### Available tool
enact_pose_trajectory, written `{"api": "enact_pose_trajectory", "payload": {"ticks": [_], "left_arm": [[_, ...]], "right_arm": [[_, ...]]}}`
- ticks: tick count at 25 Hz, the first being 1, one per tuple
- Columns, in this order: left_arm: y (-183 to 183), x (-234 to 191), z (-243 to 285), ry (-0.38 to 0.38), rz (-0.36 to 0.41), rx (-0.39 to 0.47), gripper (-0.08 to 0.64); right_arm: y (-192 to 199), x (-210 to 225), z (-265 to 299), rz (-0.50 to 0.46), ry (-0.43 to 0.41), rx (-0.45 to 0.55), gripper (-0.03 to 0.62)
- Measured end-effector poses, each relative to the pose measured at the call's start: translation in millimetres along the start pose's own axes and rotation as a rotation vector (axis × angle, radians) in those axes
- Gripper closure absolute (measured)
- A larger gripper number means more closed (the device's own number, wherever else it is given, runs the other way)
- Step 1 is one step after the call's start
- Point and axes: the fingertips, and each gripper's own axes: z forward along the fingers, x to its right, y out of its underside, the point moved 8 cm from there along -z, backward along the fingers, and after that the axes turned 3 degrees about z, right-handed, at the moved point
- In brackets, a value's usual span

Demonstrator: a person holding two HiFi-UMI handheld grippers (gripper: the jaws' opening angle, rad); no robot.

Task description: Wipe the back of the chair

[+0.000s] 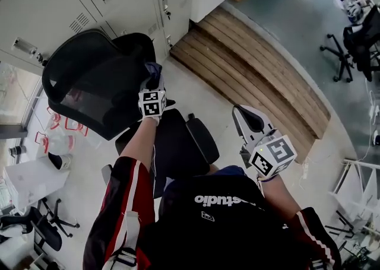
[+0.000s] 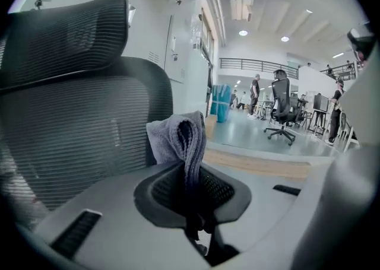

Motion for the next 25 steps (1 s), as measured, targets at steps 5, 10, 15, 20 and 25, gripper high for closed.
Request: {"api": "enact_pose_trajectory", "payload": {"ticks": [5,10,15,20,25], "left_arm": [[-19,25,-7,0.059,-0.001,0.05,0.503],[-16,17,-48,0.046,0.002,0.068,0.503],[8,-24,-117,-0.019,-0.018,0.073,0.503],[46,-80,-195,-0.124,-0.046,0.056,0.503],[87,-133,-271,-0.231,-0.079,0.031,0.503]], "right_arm": [[-2,-7,-8,-0.007,-0.004,0.014,0.577],[-2,-38,-12,-0.01,-0.032,0.025,0.577],[4,-88,-17,-0.021,-0.077,0.032,0.577],[17,-141,-11,-0.038,-0.135,0.028,0.577],[30,-196,0,-0.059,-0.199,0.017,0.577]]}}
